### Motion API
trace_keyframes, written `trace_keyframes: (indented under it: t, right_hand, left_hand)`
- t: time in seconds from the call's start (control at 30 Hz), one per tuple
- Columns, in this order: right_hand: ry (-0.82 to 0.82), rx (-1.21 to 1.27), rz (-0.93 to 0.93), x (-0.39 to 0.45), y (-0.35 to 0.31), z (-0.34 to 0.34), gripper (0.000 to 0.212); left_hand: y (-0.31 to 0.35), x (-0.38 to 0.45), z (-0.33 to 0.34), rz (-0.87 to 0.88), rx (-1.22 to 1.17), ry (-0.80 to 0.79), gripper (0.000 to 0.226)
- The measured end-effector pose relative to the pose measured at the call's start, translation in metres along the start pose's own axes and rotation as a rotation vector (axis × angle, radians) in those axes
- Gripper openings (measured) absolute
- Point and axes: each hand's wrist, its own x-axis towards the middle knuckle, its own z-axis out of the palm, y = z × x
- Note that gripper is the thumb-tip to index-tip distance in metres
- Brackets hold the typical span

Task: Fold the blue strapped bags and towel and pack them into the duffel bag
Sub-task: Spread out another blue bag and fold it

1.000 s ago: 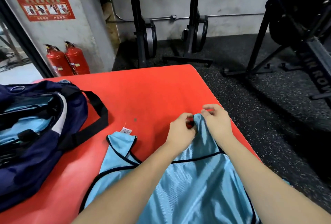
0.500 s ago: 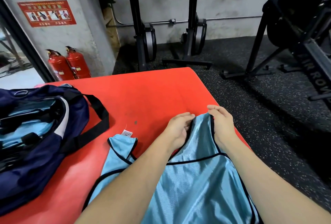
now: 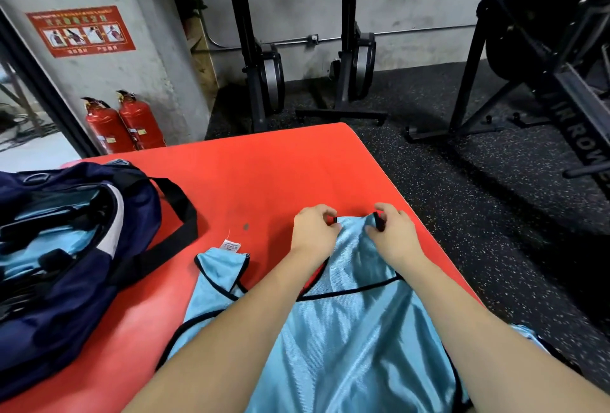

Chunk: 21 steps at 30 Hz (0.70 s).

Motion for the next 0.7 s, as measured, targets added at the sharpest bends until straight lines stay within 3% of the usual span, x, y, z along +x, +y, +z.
trace_keyframes:
  t: [0.1,0.23,0.4,0.53,0.7]
  right_hand:
    - [0.055,-0.157,0.01,-0.012,-0.015,-0.002,0.049]
    - [0.108,-0.097,-0.201,-0.035,-0.047,0.01,0.036]
    - [-0.069,0.098,-0.434,-0.092,-0.104,0.042,0.017]
    - [-0.239,0.069,-0.543,-0.129,-0.129,0.076,0.012]
    - [-0.311,-0.079,-0.577,-0.133,-0.148,0.105,0.022]
  left_hand:
    - [-0.009,-0.015,-0.031,0.145,0.168,0.019,0.028]
    - [-0.031,-0.052,-0.098,0.201,0.159,0.158,0.026]
    - [-0.075,-0.094,-0.175,-0.031,0.093,0.266,0.029]
    - [-0.109,-0.094,-0.196,-0.199,0.138,0.174,0.037]
    - [-0.128,-0.083,-0.199,-0.267,0.064,0.097,0.032]
